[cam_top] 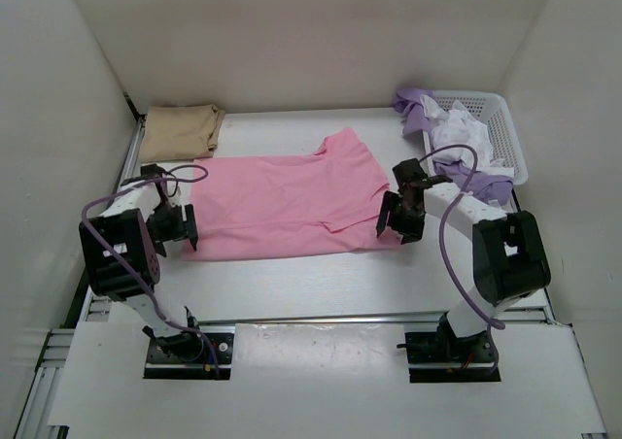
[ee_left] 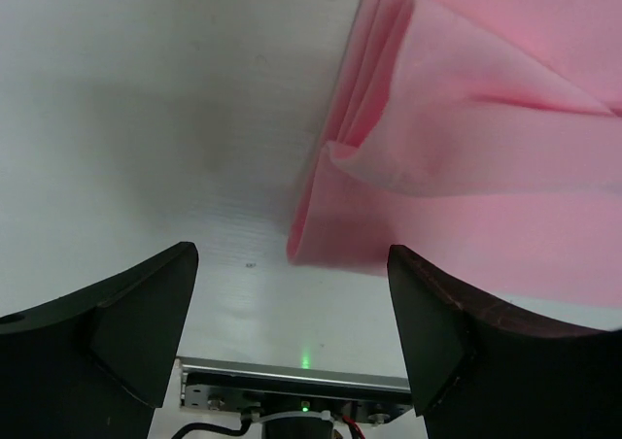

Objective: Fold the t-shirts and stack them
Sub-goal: Fold the flattened tshirt in 1/3 of the way

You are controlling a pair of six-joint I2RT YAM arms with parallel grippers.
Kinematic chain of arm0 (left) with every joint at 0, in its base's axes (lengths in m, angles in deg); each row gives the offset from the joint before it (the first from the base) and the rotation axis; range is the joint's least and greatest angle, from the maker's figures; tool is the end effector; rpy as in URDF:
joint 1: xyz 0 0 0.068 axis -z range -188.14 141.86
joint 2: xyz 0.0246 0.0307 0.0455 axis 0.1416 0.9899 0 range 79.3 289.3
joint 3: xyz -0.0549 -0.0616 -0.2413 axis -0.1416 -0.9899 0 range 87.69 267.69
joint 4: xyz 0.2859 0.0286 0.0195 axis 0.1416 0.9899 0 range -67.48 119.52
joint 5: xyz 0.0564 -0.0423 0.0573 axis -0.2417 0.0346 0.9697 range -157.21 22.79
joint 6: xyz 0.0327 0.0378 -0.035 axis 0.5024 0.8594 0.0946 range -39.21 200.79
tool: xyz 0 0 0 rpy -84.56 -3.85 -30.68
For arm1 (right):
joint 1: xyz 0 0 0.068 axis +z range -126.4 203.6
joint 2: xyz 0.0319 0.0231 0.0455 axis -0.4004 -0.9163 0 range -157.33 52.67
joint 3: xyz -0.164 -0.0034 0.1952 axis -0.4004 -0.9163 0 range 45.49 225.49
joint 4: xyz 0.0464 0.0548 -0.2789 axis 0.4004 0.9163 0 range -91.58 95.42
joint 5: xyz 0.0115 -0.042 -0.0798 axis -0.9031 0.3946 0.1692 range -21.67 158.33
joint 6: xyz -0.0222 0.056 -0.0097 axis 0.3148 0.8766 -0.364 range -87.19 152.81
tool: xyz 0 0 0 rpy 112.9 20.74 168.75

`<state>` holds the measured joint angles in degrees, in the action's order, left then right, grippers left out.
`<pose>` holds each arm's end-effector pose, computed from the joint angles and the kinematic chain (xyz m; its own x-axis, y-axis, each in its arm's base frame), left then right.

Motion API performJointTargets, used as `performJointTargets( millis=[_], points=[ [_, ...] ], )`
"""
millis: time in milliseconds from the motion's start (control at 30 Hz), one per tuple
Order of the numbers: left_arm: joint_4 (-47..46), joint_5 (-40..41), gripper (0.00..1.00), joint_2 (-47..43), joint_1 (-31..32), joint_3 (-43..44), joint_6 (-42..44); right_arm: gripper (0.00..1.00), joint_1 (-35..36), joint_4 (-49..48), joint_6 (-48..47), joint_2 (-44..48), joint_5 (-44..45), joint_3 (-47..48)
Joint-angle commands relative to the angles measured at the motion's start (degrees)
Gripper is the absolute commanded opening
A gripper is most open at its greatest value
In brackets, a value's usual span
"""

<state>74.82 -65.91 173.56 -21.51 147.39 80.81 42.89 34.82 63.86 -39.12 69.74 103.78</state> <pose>0.2953 0.0713 0.1335 -0.9715 -0.2307 -0.0548 -0.2322 0.9724 0.0226 0.3114 0.1079 0.1458 -0.9256 0.2224 -0.3064 0.1811 0.9708 0.1574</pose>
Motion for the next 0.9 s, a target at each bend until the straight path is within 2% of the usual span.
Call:
performJointTargets(
  millis=[0, 133, 267, 300, 367, 400, 500, 700, 867],
  points=[
    [-1.49, -2.7, 0.9, 1.71, -0.61, 1.64, -0.01, 0.72, -0.74, -2.38, 2.52, -1.46, -2.73, -1.32],
    [-1.49, -4.98, 0.9, 5.14, -0.61, 3.57, -0.01, 0.65, -2.67, -3.7, 3.93, -2.08, -3.34, -5.09],
    [-1.49, -6.92, 0.73, 7.42, -0.61, 4.19, -0.01, 0.5, -3.29, -5.99, 5.25, -2.08, -4.66, -7.83],
    [-1.49, -6.93, 0.62, 7.95, -0.61, 4.19, -0.01, 0.38, -3.99, -5.99, 5.25, -2.08, -5.27, -8.44],
    [-1.49, -7.45, 0.48, 8.84, -0.61, 4.19, -0.01, 0.24, -4.0, -5.99, 5.25, -1.56, -5.28, -8.45],
    [-1.49, -7.45, 0.32, 9.53, -0.61, 4.19, -0.01, 0.13, -4.52, -5.99, 5.25, -0.77, -5.28, -9.06],
    [-1.49, -7.45, 0.1, 9.54, -0.61, 4.72, -0.01, 0.01, -4.52, -5.99, 4.73, 1.86, -3.7, -9.59],
    [0.96, -3.07, 0.1, 3.57, -1.22, 2.53, -0.01, 0.0, -4.52, 2.25, 4.11, 11.86, -0.19, -13.27],
    [3.96, -0.43, 0.1, -3.19, -1.22, -3.62, -0.01, 0.0, -4.52, 11.22, 11.47, 23.65, 3.51, -20.74]
  ],
)
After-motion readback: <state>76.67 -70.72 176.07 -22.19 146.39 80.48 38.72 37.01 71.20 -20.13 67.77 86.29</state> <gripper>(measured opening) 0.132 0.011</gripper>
